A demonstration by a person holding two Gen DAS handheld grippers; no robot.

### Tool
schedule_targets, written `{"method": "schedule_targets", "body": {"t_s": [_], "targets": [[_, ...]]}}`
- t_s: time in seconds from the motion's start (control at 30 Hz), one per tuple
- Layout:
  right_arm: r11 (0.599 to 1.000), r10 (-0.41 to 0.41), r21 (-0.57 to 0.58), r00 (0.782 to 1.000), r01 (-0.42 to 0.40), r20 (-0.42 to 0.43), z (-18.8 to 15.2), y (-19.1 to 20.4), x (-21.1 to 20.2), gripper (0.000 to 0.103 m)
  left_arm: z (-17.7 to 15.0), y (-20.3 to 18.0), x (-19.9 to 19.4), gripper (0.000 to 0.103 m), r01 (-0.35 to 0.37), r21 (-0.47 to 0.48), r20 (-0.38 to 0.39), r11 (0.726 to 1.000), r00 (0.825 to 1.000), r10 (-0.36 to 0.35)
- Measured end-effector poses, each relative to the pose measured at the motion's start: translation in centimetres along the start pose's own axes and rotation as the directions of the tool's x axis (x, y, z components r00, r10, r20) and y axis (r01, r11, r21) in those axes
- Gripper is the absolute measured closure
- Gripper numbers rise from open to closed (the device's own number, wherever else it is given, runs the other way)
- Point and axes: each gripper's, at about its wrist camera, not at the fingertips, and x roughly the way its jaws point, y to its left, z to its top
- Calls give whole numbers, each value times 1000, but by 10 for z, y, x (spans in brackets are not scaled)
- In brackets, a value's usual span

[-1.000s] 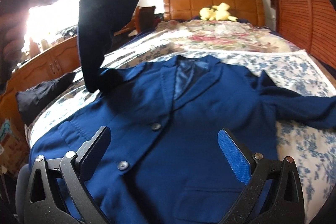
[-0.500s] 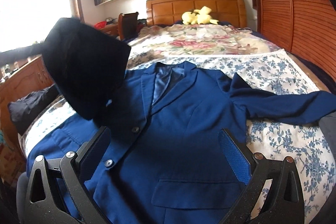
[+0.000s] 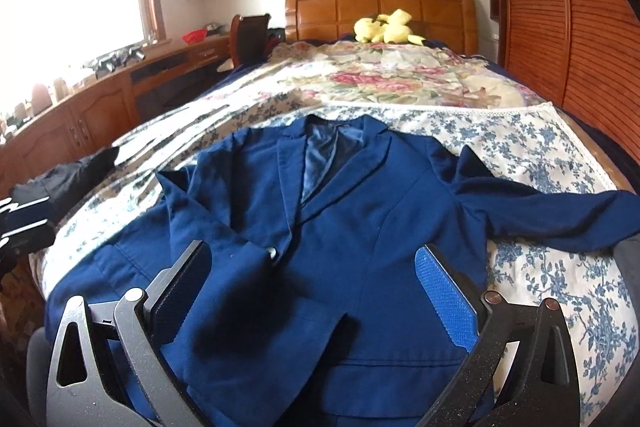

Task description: Fold large clothes

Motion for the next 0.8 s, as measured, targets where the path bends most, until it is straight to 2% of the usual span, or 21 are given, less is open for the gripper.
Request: {"method": "schedule_targets", "body": {"t_s": [0.27,0.43,0.63,0.7,0.73,0.77,0.8], "targets": [[999,-21,-27,995,18,-102,-16,-10,36,0,-35,24,3,57,-24,-40,-36,999,999,22],[1000,23,-2,980,-24,-197,-32,-20,63,8,-45,28,5,54,-25,-55,-42,998,999,23],[993,117,35,942,-112,-314,-45,-22,89,36,-50,29,6,53,-24,-68,-48,997,999,21],[990,136,12,937,-140,-322,-46,-16,87,63,-51,28,8,53,-26,-66,-52,997,998,23],[990,131,-12,935,-143,-329,-47,-12,86,68,-51,28,8,53,-27,-67,-54,997,998,23],[988,132,-33,935,-151,-330,-48,-8,84,83,-51,28,9,53,-26,-68,-56,997,998,23],[983,151,-46,932,-176,-331,-48,-5,82,92,-50,28,9,53,-26,-69,-57,997,998,22]]}}
